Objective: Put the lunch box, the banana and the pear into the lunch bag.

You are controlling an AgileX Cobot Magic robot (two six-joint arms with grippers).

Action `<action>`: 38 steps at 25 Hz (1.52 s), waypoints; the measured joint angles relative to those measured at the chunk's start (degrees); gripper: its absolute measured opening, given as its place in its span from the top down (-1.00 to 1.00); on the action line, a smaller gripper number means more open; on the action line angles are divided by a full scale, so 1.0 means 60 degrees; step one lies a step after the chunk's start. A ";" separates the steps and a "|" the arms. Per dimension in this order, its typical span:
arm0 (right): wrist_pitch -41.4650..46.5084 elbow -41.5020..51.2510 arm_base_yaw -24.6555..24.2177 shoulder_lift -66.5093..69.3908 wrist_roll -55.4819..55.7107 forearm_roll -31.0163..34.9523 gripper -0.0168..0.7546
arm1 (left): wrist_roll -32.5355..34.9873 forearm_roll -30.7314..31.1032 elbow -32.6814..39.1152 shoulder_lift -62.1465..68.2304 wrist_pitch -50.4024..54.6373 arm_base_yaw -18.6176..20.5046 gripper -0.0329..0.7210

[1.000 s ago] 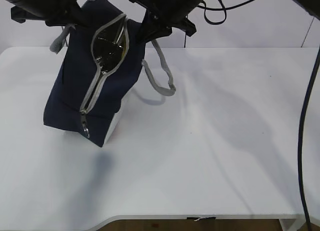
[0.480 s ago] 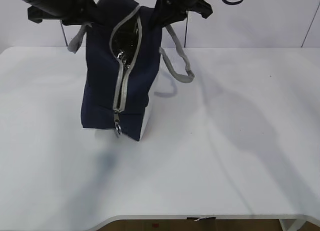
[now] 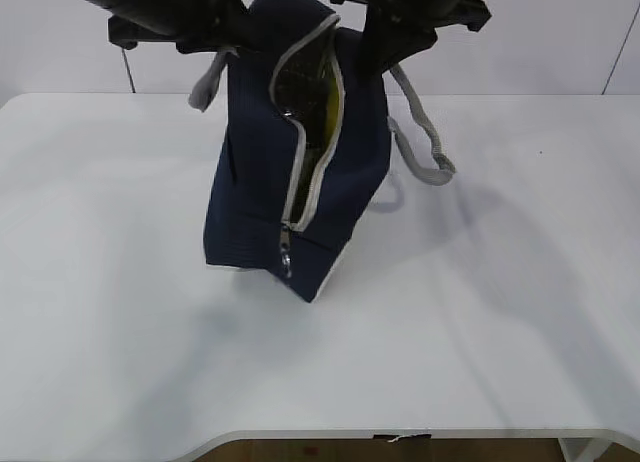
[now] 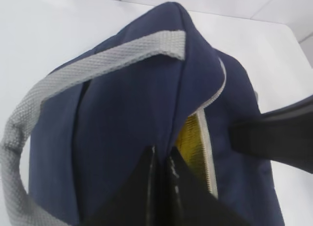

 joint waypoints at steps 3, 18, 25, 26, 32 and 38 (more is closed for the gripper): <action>0.0000 0.0248 0.0000 -0.0395 -0.0061 -0.0232 0.93 | 0.0000 -0.0093 0.0000 0.0000 -0.0057 -0.0316 0.92; 0.0059 0.1952 0.0000 -0.1724 -0.0251 -0.1319 0.93 | 0.0000 -0.0824 0.0000 0.0299 -0.0566 -0.1536 0.92; 0.0103 0.2010 -0.0363 -0.2140 -0.0286 -0.1552 0.93 | 0.0000 -0.1019 0.0000 0.0384 -0.1019 -0.1825 0.92; 0.0103 0.2051 -0.0425 -0.2160 -0.0308 -0.1576 0.93 | 0.0000 -0.1071 0.0000 0.0398 -0.1034 -0.1841 0.92; 0.0103 0.2229 -0.0467 -0.2160 -0.0376 -0.1795 0.93 | 0.0000 -0.1499 0.0000 0.0669 -0.1280 -0.1841 0.92; 0.0103 0.2251 -0.0467 -0.2088 -0.0413 -0.1949 0.93 | 0.0000 -0.1614 0.0000 0.0805 -0.1606 -0.1841 0.92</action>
